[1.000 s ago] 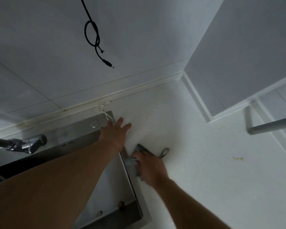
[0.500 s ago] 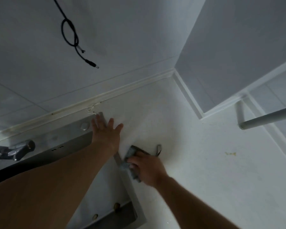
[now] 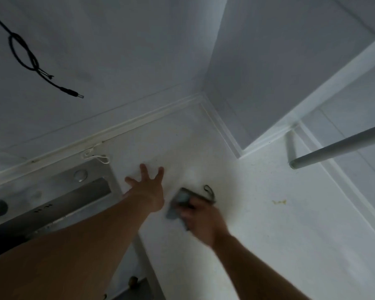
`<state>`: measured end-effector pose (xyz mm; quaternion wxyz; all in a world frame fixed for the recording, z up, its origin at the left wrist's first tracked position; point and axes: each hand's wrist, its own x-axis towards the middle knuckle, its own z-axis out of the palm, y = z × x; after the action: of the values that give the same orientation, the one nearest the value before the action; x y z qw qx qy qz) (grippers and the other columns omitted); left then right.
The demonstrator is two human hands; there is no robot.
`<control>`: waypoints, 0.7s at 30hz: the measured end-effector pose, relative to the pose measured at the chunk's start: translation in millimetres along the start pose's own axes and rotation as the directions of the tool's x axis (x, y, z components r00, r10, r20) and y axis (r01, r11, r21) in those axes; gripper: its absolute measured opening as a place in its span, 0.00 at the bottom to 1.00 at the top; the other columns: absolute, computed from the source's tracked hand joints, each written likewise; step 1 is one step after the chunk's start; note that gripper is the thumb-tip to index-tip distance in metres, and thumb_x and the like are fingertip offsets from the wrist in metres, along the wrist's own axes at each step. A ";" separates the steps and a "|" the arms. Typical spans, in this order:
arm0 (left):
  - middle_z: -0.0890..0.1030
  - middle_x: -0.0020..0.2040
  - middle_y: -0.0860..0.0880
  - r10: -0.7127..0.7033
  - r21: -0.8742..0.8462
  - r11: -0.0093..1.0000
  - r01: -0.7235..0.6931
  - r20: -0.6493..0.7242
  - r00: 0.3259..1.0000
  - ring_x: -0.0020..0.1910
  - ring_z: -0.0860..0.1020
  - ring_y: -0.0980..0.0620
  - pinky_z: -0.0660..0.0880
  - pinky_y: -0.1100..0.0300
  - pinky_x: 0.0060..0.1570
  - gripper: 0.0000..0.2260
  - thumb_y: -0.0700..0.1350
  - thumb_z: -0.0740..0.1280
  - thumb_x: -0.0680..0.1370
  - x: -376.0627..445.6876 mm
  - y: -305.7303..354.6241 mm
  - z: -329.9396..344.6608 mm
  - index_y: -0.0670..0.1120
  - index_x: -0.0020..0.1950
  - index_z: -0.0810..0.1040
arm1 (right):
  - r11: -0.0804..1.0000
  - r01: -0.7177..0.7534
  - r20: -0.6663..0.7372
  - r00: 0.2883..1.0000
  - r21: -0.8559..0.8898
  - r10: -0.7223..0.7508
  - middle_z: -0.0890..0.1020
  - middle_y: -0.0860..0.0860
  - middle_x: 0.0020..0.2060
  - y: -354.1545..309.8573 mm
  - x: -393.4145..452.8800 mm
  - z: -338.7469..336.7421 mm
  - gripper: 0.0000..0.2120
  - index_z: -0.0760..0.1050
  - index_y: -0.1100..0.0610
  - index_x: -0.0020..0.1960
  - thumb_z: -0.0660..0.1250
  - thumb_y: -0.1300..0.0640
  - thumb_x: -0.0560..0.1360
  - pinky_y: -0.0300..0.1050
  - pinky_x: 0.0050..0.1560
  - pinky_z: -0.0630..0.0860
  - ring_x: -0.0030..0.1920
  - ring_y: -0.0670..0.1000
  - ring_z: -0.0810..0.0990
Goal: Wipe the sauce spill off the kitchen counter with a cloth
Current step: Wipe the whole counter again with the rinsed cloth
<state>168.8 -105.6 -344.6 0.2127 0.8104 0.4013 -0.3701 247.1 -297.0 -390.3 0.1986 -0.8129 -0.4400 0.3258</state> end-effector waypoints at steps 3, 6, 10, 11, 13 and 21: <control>0.28 0.80 0.42 0.021 0.075 0.997 -0.019 -0.026 0.999 0.77 0.42 0.21 0.68 0.30 0.69 0.46 0.44 0.66 0.82 6.0 -2.2 11.1 0.61 0.81 0.31 | 0.899 -0.435 -0.369 0.845 -0.051 0.388 0.80 0.48 0.55 76.1 13.9 -77.4 0.14 0.78 0.47 0.64 0.59 0.50 0.82 0.47 0.46 0.73 0.56 0.53 0.81; 0.29 0.81 0.42 0.013 0.115 0.993 -0.003 -0.083 0.996 0.77 0.44 0.21 0.71 0.33 0.68 0.47 0.44 0.68 0.81 7.9 -6.2 18.1 0.62 0.81 0.31 | 0.778 -0.608 -0.530 0.613 0.158 0.586 0.77 0.58 0.63 96.6 24.7 -101.2 0.19 0.75 0.53 0.69 0.56 0.56 0.81 0.53 0.51 0.74 0.59 0.63 0.78; 0.31 0.82 0.44 0.017 0.142 0.990 -0.003 -0.095 0.995 0.78 0.49 0.23 0.72 0.37 0.69 0.50 0.45 0.71 0.79 7.2 -9.8 17.5 0.65 0.80 0.32 | 0.943 -0.327 -0.243 0.911 0.065 0.333 0.85 0.49 0.50 -1.2 12.2 -3.3 0.13 0.79 0.45 0.59 0.62 0.47 0.78 0.54 0.47 0.84 0.47 0.56 0.85; 0.32 0.82 0.43 0.022 0.164 0.986 -0.006 -0.092 0.995 0.78 0.51 0.23 0.71 0.38 0.69 0.51 0.48 0.72 0.79 6.2 -11.6 16.2 0.65 0.80 0.32 | 0.992 -0.124 -0.075 0.990 -0.019 0.122 0.85 0.47 0.50 -18.2 3.9 15.3 0.14 0.78 0.43 0.62 0.65 0.45 0.77 0.55 0.46 0.85 0.46 0.54 0.86; 0.34 0.82 0.43 0.044 0.213 0.977 -0.024 -0.089 0.995 0.77 0.55 0.24 0.70 0.39 0.70 0.52 0.50 0.73 0.78 6.4 -14.9 11.5 0.65 0.80 0.31 | 0.972 0.224 0.166 0.964 -0.074 -0.209 0.85 0.47 0.57 -12.6 4.8 11.7 0.19 0.77 0.43 0.67 0.69 0.46 0.77 0.52 0.47 0.85 0.51 0.53 0.86; 0.36 0.83 0.44 0.068 0.247 0.968 -0.031 -0.143 0.987 0.77 0.59 0.26 0.73 0.39 0.68 0.51 0.40 0.70 0.79 8.2 -18.3 15.4 0.69 0.79 0.33 | 0.689 -0.715 -0.512 0.551 0.118 0.659 0.71 0.62 0.72 131.5 23.5 -117.4 0.26 0.65 0.49 0.79 0.59 0.56 0.81 0.66 0.58 0.75 0.59 0.69 0.80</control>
<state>150.7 -100.7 -361.6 0.0897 0.8656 0.3473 -0.3492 416.3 -351.7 -395.6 0.1227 -0.9842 -0.0329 0.1230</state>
